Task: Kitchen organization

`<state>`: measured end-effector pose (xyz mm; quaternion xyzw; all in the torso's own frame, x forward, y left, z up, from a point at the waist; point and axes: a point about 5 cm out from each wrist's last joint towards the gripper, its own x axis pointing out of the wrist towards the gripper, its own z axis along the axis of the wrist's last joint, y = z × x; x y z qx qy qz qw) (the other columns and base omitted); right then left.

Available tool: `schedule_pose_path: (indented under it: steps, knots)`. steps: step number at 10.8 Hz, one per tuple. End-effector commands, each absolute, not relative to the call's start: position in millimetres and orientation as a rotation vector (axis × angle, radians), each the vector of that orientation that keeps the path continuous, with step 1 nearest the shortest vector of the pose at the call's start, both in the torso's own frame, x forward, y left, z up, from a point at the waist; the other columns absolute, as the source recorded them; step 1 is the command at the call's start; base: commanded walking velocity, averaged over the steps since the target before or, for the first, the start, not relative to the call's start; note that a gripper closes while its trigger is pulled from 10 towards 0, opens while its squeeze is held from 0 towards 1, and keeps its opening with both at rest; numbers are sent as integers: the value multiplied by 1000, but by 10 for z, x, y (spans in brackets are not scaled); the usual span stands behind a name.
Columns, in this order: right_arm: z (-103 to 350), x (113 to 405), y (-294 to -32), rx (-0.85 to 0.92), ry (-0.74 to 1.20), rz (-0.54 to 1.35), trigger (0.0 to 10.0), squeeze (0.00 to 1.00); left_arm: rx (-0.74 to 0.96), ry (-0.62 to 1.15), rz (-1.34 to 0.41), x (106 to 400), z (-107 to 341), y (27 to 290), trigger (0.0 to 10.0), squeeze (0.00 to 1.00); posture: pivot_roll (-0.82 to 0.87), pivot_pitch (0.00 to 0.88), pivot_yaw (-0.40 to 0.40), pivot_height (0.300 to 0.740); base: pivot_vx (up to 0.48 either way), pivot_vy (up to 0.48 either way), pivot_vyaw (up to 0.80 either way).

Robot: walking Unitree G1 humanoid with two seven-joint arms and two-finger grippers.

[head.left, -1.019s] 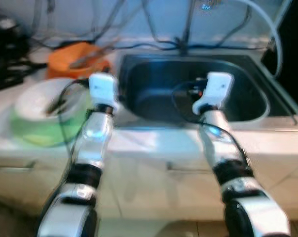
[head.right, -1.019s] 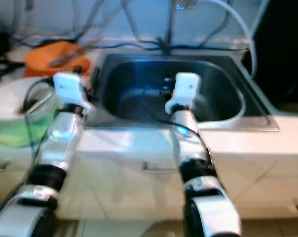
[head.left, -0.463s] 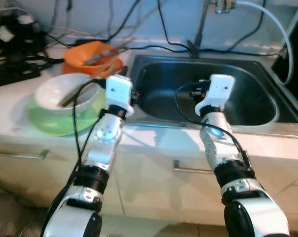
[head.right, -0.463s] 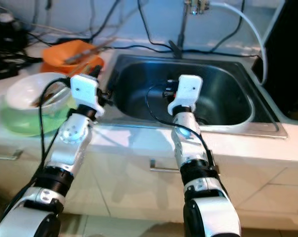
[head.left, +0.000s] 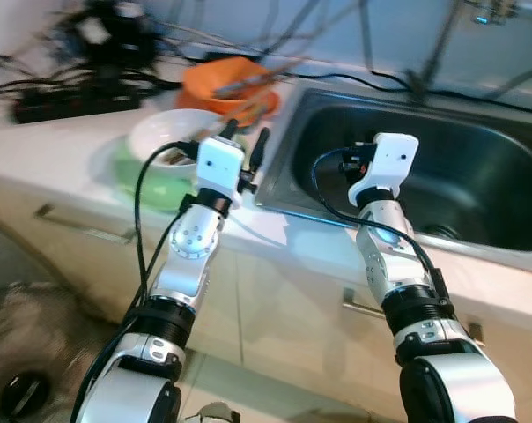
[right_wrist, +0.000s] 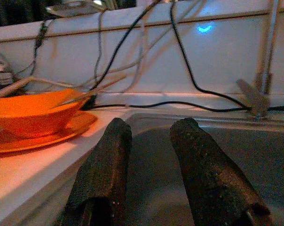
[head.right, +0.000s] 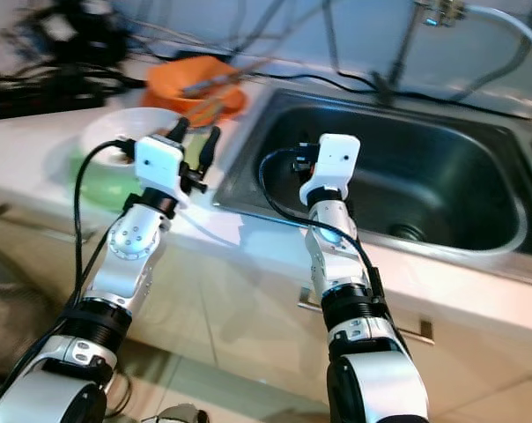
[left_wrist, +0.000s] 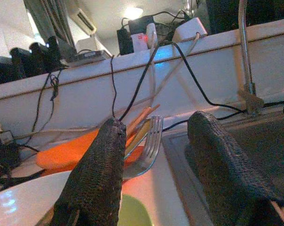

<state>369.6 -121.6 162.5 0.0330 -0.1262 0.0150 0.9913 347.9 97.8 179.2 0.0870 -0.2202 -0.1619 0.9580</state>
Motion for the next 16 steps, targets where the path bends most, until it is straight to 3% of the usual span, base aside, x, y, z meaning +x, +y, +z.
schedule_pose_path:
  steps: [1, 6, 9, 16]
  knots:
    - [1648, 3702, -1261, 74, -266, 11, 10000, 0, 192, -471, -357, 3459, 1833, 931, 10000, 0, 44, 13, 11, 740, 0, 0, 0]
    - [1632, 3696, -1258, 77, -259, 11, 10000, 0, 218, -476, -329, 3494, 1916, 964, 10000, 0, 43, 16, 12, 740, 0, 0, 0]
    - [1619, 3692, -1246, 81, -254, 14, 10000, 0, 445, -516, -295, 3525, 2055, 984, 10000, 0, 45, 17, 16, 740, 0, 0, 0]
    - [1594, 3672, -1208, 82, -253, 33, 10000, 0, 553, -383, -292, 3665, 1984, 844, 10000, 0, 19, 0, 34, 740, 0, 0, 0]
